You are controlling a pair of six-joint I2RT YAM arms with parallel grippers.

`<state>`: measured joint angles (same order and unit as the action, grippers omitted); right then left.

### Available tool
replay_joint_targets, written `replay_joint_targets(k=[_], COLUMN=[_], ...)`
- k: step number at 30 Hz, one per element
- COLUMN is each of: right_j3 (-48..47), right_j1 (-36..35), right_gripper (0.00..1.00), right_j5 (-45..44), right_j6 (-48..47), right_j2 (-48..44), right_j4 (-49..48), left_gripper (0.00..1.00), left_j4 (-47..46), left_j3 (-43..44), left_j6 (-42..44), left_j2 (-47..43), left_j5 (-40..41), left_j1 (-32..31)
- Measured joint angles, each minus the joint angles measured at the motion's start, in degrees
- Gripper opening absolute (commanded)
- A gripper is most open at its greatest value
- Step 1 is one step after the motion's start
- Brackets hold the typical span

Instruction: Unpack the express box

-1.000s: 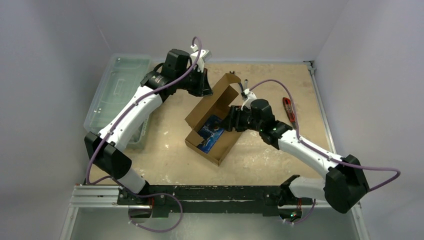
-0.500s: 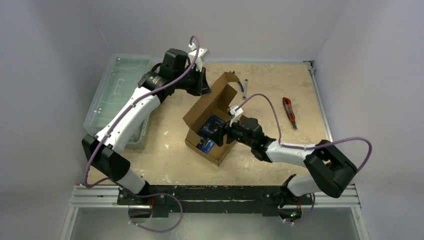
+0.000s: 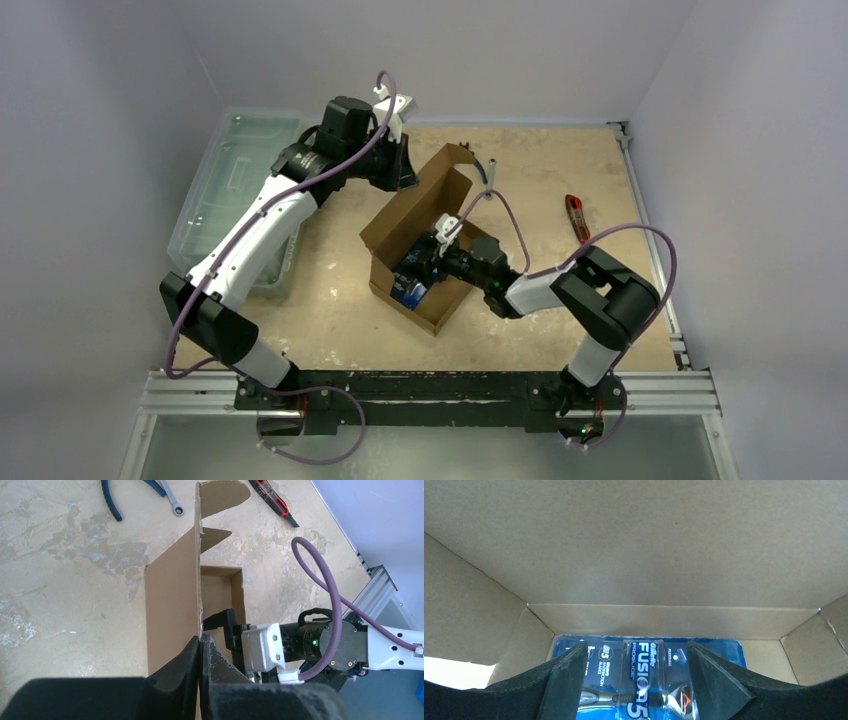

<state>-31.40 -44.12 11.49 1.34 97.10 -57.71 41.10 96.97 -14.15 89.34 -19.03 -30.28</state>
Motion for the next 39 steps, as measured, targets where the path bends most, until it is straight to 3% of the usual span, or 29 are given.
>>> replay_joint_targets(k=[12,22,30,37,39], right_j3=[-6.1,-6.9,-9.3,-9.8,-9.8], right_j1=[-2.8,-3.3,-4.4,-5.3,-5.4], right_gripper=[0.62,0.66,0.63,0.48,0.39], right_j5=[-4.7,-7.7,-9.6,-12.1,-12.4], right_j6=[-4.5,-6.4,-7.5,-7.9,-8.0], right_j2=[5.1,6.9,9.7,10.2,10.1], right_j4=[4.9,10.6,12.1,13.0,13.2], left_gripper=[0.00,0.00,0.00,0.00,0.00], left_j4=[0.2,0.2,0.1,0.1,0.1], left_j3=[0.1,0.1,0.1,0.0,0.0], left_j6=[0.2,0.2,0.2,0.2,0.2], left_j2=[0.0,0.0,0.0,0.0,0.0], left_j5=[0.0,0.1,0.2,0.3,0.3], left_j1=[0.0,0.2,0.2,0.2,0.2])
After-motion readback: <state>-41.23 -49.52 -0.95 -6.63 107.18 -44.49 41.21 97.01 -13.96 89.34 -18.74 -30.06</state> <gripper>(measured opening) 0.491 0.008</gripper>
